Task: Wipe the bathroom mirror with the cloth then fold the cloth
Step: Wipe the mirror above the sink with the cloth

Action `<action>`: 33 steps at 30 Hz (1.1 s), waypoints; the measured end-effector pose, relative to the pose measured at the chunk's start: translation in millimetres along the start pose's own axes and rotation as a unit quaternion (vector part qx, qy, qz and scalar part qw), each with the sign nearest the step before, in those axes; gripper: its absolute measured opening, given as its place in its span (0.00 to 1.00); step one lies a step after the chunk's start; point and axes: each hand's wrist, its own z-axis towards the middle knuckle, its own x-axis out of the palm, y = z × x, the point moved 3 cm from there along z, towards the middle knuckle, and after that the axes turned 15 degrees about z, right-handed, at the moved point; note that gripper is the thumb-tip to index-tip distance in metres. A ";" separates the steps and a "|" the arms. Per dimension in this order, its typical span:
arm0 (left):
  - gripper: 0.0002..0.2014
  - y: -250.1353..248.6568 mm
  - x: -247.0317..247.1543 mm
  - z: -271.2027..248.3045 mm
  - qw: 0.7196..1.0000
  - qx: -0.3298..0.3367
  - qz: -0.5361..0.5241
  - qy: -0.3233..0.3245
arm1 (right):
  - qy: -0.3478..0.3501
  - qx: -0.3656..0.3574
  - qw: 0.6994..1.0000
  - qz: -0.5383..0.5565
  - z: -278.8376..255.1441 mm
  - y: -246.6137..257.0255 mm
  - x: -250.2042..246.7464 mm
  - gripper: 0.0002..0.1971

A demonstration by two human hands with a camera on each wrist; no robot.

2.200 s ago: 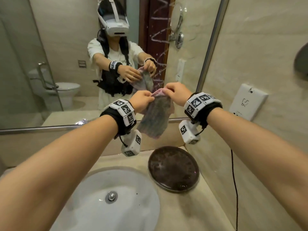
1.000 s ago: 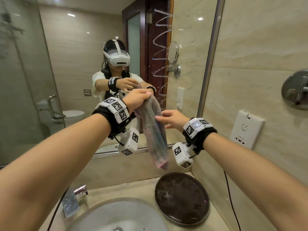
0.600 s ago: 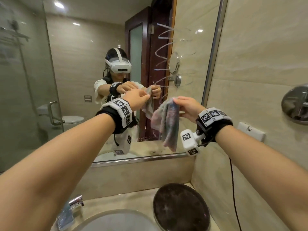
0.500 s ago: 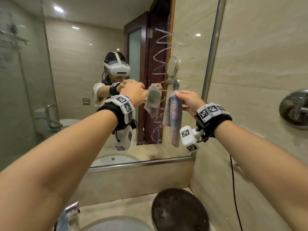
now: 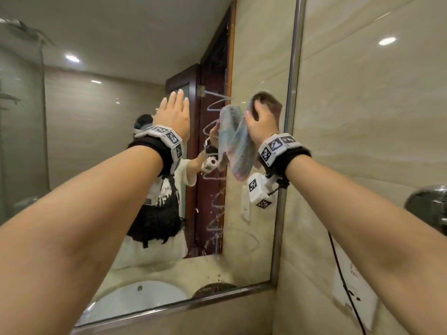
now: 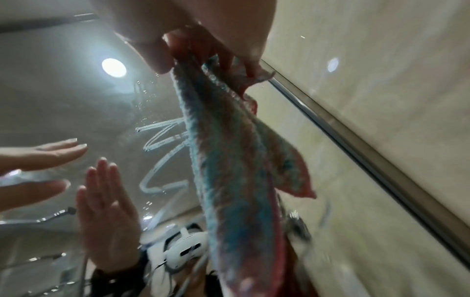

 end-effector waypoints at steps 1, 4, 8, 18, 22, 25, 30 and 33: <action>0.31 -2.1 2.5 5.0 1.000 -0.012 -0.006 0.013 | 0.007 -0.006 1.000 -0.026 10.4 2.6 3.2 0.24; 0.29 -8.7 8.5 12.7 0.998 -0.044 -0.015 0.029 | 0.028 -0.002 0.996 -0.089 39.9 6.9 13.7 0.26; 0.29 -3.4 10.8 12.4 0.999 -0.028 0.005 -0.030 | 0.037 -0.019 0.985 -0.170 65.2 4.0 28.3 0.25; 0.26 -3.0 22.4 6.7 0.996 -0.020 -0.006 -0.089 | 0.070 -0.066 0.970 -0.224 73.7 8.8 82.0 0.25; 0.25 -4.7 23.8 9.7 0.996 -0.017 -0.014 -0.090 | 0.129 -0.141 0.943 -0.273 57.4 8.8 105.2 0.27; 0.25 -6.7 22.8 10.9 0.996 -0.024 -0.019 -0.088 | 0.177 -0.180 0.920 -0.300 43.0 1.8 112.8 0.28; 0.24 -7.7 21.2 12.1 0.996 -0.032 -0.030 -0.084 | 0.175 -0.135 0.935 -0.279 54.1 -5.1 96.2 0.28; 0.25 -6.6 21.9 12.2 0.996 -0.029 -0.029 -0.081 | 0.099 -0.009 0.966 -0.238 69.5 -29.9 65.2 0.27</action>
